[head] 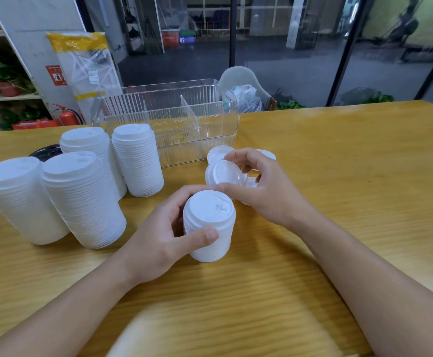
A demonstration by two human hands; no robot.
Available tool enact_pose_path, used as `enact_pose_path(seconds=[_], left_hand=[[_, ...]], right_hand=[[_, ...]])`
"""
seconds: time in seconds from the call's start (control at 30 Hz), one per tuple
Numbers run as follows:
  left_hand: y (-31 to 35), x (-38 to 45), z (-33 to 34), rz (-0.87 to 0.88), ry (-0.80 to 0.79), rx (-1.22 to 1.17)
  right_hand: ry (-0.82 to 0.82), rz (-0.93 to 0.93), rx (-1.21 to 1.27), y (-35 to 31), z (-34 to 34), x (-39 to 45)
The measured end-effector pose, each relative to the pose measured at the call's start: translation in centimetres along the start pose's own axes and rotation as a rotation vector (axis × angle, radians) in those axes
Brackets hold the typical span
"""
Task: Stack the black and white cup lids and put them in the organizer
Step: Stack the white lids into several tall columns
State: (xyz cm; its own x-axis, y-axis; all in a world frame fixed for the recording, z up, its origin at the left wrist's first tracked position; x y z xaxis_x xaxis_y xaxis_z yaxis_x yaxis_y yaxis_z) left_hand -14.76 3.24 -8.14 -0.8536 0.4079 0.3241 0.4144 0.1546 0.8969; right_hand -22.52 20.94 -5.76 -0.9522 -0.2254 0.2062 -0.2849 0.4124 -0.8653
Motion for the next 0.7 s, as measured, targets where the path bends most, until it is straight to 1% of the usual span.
enact_pose_path(seconds=[0.2,0.3,0.37,0.43,0.5,0.53,0.6,0.63,0.7], left_hand=[[0.0,-0.1,0.2,-0.001,-0.012,-0.017],[-0.1,0.0,0.1,-0.007,-0.016,-0.019],[-0.3,0.0,0.0,-0.015,-0.008,-0.018],[-0.7,0.0,-0.1,-0.034,0.007,-0.025],[-0.9,0.1,-0.3,-0.044,0.038,-0.025],[-1.0,0.2,-0.5,-0.043,0.057,-0.023],[-1.2,0.3,-0.8,-0.041,0.085,-0.025],[-1.3,0.3,-0.9,-0.044,0.093,-0.03],[-1.4,0.3,-0.9,-0.054,0.102,-0.049]], right_hand=[[-0.03,-0.021,-0.085,-0.3,0.5,-0.3],[0.028,-0.057,-0.13,-0.7,0.0,-0.4],[0.107,-0.086,-0.06,-1.4,-1.2,-0.5],[0.125,-0.077,0.123,-2.0,-2.2,-0.6],[0.051,-0.093,0.232,-2.6,-2.0,-0.9],[-0.013,-0.111,0.222,-3.0,-1.4,-1.1],[-0.152,-0.142,0.116,-3.7,0.5,-1.9],[-0.195,-0.159,0.049,-3.9,1.3,-2.3],[-0.219,-0.197,-0.037,-4.3,2.0,-2.8]])
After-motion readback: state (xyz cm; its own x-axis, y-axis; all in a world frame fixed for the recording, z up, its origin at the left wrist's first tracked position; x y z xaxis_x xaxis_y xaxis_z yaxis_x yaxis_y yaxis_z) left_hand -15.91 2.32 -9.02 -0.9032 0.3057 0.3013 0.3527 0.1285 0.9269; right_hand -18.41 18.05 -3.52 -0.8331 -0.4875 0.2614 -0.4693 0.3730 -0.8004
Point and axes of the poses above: each hand's wrist, its own x-axis towards the middle knuckle, its own z-axis out of the palm, y = z × x, the point moved 10 cm from there along x, towards the middle knuckle, and after that the axes turned 7 degrees about z, right-handed, at the moved point
